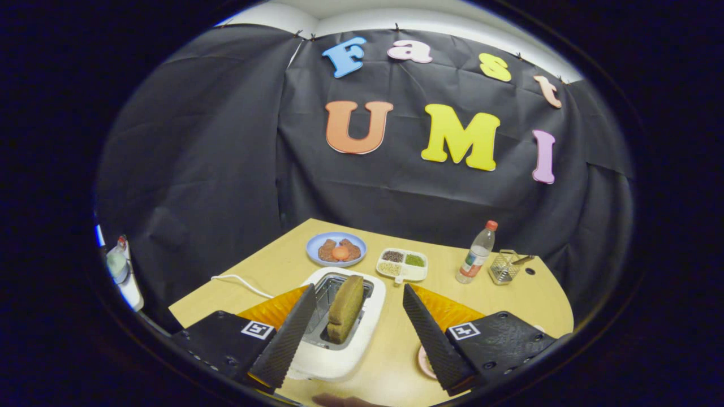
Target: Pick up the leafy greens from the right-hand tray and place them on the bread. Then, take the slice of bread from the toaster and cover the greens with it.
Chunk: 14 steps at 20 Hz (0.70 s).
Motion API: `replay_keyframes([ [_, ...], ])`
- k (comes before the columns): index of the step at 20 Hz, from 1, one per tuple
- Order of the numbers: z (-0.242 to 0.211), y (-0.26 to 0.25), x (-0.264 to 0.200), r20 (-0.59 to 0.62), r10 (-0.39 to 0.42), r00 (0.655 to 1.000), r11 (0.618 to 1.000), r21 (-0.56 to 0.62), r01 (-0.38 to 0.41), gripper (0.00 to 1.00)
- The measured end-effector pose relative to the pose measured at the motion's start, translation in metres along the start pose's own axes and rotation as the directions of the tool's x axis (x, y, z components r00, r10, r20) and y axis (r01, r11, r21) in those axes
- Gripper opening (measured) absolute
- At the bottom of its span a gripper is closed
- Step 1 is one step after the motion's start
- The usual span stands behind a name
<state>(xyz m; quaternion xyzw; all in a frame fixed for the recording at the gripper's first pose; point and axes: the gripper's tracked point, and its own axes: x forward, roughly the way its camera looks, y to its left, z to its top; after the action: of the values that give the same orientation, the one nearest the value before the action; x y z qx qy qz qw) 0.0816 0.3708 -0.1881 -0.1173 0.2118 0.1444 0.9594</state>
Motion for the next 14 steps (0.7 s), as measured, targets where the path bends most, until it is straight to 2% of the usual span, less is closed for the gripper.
replay_keyframes([
  [3,-0.007,0.003,0.025,-0.048,-0.044,0.998,0.999,0.024,0.045,0.96],
  [5,-0.008,0.006,0.038,-0.068,-0.062,0.996,0.998,0.016,0.063,0.89],
  [9,-0.014,0.02,0.047,-0.123,-0.056,0.991,0.998,0.025,0.06,0.71],
  [13,-0.016,0.022,0.053,-0.193,-0.072,0.979,0.997,0.025,0.078,0.46],
  [14,-0.016,0.019,0.053,-0.206,-0.084,0.975,0.996,0.023,0.091,0.36],
])
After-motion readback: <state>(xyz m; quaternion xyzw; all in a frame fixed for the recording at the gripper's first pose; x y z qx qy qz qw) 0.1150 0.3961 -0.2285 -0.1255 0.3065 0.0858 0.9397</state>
